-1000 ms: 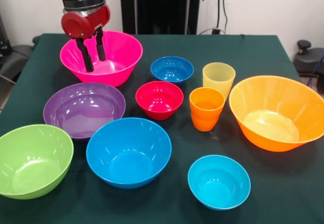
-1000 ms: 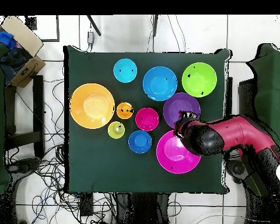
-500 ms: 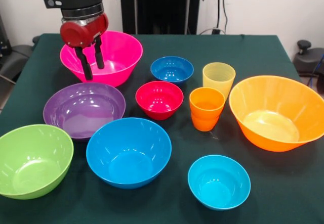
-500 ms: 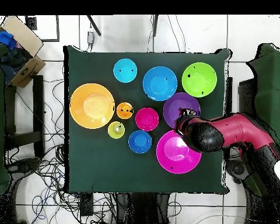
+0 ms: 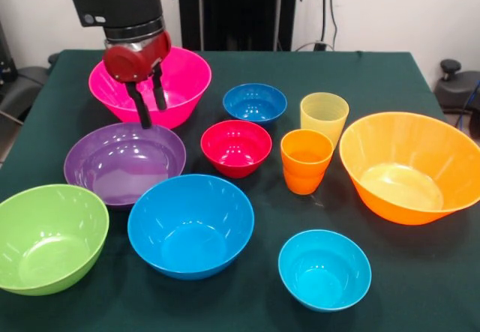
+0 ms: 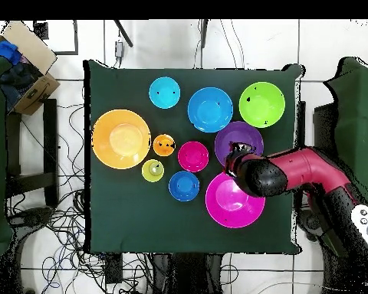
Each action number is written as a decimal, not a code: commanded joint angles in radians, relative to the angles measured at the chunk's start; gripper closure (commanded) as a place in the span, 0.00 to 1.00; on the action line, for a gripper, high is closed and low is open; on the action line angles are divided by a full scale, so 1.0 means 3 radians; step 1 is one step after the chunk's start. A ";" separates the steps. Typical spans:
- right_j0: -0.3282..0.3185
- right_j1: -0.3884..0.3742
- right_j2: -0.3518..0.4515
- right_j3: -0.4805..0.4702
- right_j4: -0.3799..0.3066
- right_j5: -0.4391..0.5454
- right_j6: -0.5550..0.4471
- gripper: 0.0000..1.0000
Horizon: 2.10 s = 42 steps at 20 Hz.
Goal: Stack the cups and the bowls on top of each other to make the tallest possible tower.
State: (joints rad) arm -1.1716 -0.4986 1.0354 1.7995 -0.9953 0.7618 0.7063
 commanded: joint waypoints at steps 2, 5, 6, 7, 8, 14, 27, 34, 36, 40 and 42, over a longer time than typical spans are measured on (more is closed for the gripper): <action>0.0297 0.0164 -0.0297 -0.0024 -0.0358 -0.0147 -0.0479 0.00; 0.0283 0.0223 -0.0327 -0.0023 -0.0417 -0.0237 -0.0502 0.00; 0.0277 0.0243 -0.0332 -0.0022 -0.0423 -0.0258 -0.0512 0.00; 0.0268 0.0256 -0.0336 -0.0011 -0.0437 -0.0285 -0.0519 0.00; 0.0261 0.0271 -0.0339 -0.0006 -0.0440 -0.0305 -0.0527 0.00; 0.0268 0.0308 -0.0356 -0.0036 -0.0510 -0.0446 -0.0517 0.00; 0.0427 0.0171 -0.0415 -0.0186 -0.0674 -0.0598 -0.0374 0.00; 0.0529 0.0050 -0.0523 -0.0080 -0.0884 -0.0784 -0.0028 0.00; 0.0554 0.0027 -0.0559 -0.0065 -0.0939 -0.0841 0.0054 0.00; 0.0626 -0.0050 -0.0647 -0.0066 -0.1090 -0.1037 0.0256 0.00; 0.0669 -0.0105 -0.0691 -0.0073 -0.1122 -0.1111 0.0295 0.00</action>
State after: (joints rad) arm -1.0258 -0.4933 0.9219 1.7999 -1.2183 0.4907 0.7063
